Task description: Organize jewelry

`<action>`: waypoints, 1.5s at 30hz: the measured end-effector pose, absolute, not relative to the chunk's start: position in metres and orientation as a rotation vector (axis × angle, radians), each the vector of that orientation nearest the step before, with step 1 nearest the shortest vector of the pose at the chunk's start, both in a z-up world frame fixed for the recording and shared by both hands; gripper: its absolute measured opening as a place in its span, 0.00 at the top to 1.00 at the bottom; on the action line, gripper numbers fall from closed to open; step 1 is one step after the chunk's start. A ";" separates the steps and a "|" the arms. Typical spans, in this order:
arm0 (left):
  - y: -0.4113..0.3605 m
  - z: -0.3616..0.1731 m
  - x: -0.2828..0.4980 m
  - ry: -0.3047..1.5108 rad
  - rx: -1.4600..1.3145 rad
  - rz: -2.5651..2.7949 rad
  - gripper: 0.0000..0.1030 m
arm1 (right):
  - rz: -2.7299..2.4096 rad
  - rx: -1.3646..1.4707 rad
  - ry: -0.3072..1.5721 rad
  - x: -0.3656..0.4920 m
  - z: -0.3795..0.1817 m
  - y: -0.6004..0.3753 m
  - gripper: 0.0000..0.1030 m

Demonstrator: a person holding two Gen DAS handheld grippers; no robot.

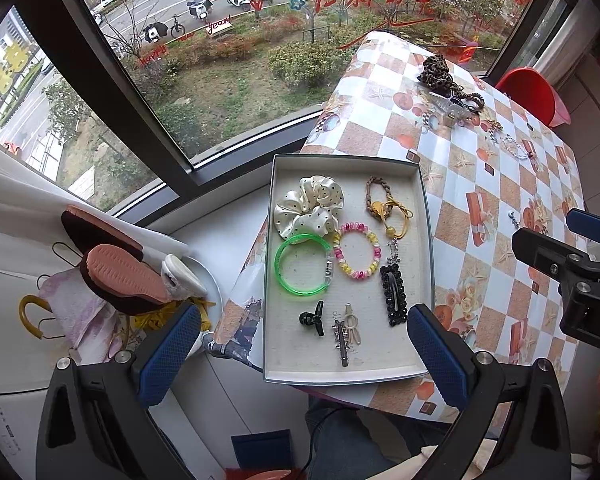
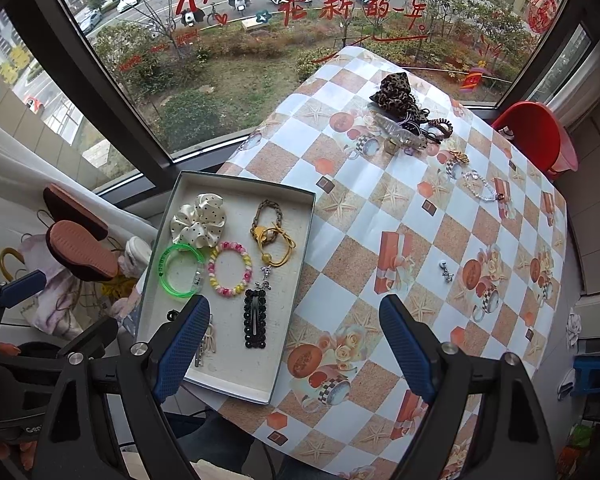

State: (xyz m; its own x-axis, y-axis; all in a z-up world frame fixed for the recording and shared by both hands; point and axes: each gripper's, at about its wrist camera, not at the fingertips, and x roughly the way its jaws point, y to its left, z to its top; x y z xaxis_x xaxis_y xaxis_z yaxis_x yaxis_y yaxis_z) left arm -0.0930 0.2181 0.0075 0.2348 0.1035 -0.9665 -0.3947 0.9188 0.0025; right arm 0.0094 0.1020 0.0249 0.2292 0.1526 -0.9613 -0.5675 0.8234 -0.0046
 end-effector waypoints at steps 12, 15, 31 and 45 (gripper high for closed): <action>0.217 0.007 -0.093 1.293 -0.264 0.350 0.00 | 0.511 -0.386 1.254 0.007 0.024 0.102 0.14; 0.218 0.007 -0.094 1.294 -0.265 0.349 0.00 | 0.512 -0.385 1.255 0.008 0.024 0.102 0.14; 0.216 0.008 -0.094 1.293 -0.264 0.352 0.00 | 0.511 -0.385 1.255 0.007 0.024 0.101 0.14; 0.218 0.007 -0.098 1.293 -0.258 0.346 0.00 | 0.512 -0.385 1.255 0.006 0.023 0.100 0.14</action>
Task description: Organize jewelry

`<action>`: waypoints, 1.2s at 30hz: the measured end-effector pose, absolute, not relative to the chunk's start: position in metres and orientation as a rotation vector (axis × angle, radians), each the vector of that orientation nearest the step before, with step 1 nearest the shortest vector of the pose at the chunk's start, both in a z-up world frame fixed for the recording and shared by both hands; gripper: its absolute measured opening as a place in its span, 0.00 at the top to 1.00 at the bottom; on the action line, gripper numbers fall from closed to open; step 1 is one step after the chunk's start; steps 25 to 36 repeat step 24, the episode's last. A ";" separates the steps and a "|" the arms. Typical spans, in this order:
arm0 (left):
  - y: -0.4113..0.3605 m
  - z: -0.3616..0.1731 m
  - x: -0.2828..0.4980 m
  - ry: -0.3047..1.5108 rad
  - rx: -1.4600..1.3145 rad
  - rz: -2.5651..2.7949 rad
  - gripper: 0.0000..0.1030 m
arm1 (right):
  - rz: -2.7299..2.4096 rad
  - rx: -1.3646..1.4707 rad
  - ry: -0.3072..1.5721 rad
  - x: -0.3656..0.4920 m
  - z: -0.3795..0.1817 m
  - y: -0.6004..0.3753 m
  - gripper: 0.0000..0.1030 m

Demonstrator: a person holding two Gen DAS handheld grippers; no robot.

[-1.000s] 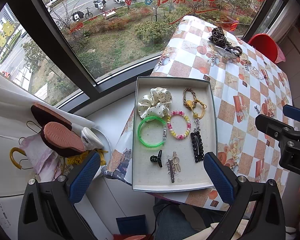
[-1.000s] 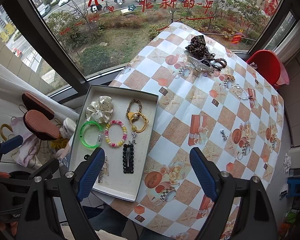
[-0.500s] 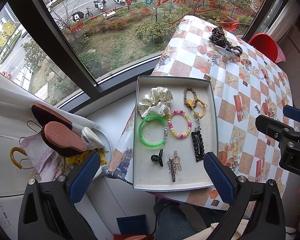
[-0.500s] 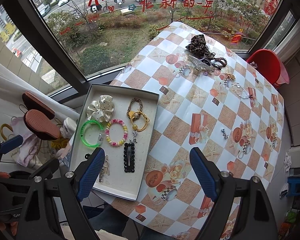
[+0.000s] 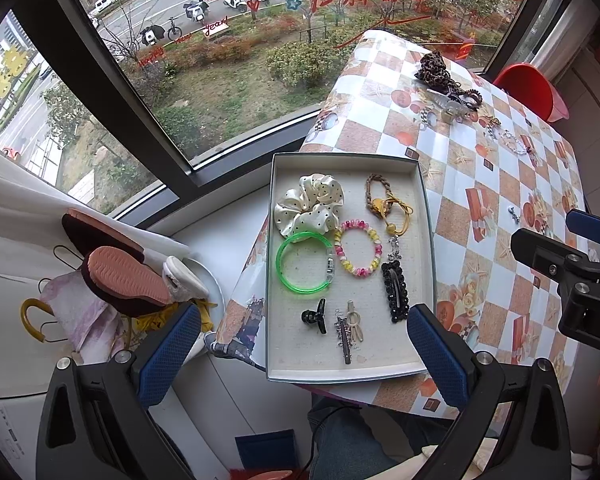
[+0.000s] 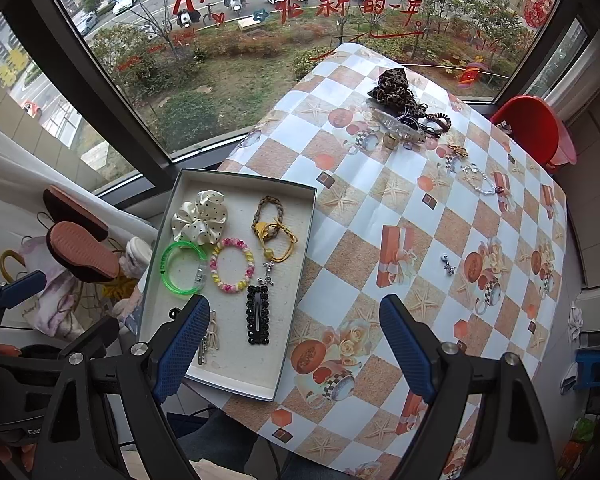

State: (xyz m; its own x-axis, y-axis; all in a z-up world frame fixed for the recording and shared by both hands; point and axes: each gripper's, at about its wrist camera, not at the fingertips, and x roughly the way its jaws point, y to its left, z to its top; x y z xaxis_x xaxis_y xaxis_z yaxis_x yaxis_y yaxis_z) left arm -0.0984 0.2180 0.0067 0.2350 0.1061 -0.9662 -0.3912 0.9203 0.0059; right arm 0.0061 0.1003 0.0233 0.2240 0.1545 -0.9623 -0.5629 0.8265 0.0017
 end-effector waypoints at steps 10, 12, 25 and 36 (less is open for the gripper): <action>0.220 0.005 -0.095 1.298 -0.255 0.355 0.00 | 0.514 -0.386 1.256 0.006 0.023 0.100 0.14; 0.221 0.004 -0.096 1.301 -0.256 0.360 0.00 | 0.513 -0.386 1.256 0.006 0.023 0.100 0.14; 0.222 0.004 -0.094 1.300 -0.261 0.360 0.00 | 0.513 -0.384 1.260 0.003 0.021 0.099 0.14; 0.222 0.004 -0.094 1.300 -0.261 0.360 0.00 | 0.513 -0.384 1.260 0.003 0.021 0.099 0.14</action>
